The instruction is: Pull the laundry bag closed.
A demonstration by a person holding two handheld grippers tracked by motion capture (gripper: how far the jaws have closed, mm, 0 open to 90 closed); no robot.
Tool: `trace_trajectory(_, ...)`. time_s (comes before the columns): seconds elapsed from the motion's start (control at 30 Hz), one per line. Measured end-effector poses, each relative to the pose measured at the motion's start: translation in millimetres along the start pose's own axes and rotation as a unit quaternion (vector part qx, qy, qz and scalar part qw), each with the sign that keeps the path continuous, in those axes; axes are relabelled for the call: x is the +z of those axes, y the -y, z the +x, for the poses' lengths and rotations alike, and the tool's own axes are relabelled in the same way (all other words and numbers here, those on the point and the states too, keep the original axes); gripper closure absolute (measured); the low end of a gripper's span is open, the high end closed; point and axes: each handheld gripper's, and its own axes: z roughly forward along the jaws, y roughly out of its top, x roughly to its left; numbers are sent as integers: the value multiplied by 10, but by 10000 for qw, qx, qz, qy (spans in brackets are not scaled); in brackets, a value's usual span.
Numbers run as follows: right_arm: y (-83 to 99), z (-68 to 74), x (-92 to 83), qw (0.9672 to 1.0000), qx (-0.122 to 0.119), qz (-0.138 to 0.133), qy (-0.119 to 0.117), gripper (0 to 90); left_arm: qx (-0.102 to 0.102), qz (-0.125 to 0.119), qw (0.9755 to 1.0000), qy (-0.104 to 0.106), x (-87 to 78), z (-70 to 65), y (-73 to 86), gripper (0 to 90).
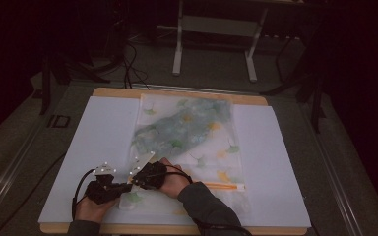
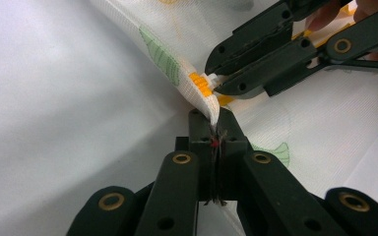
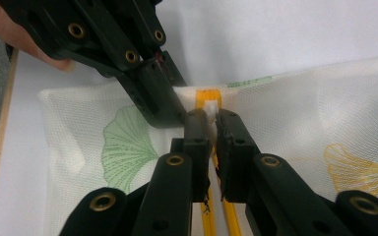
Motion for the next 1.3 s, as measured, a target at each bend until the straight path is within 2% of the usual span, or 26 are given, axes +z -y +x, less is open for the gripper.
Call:
trace_trajectory(0.5, 60, -12, 33, 10000, 11, 75, 6, 842, 0, -109, 9999, 19, -29, 2, 1, 885)
trace_trajectory(0.73, 123, -15, 51, 9998, 4, 191, 15, 842, -6, -180, 9998, 36, -53, 6, 2, 885)
trace_trajectory(1.3, 178, -34, -29, 9988, -123, 452, 109, 843, 0, -353, 9993, 83, -102, 8, 1, 885)
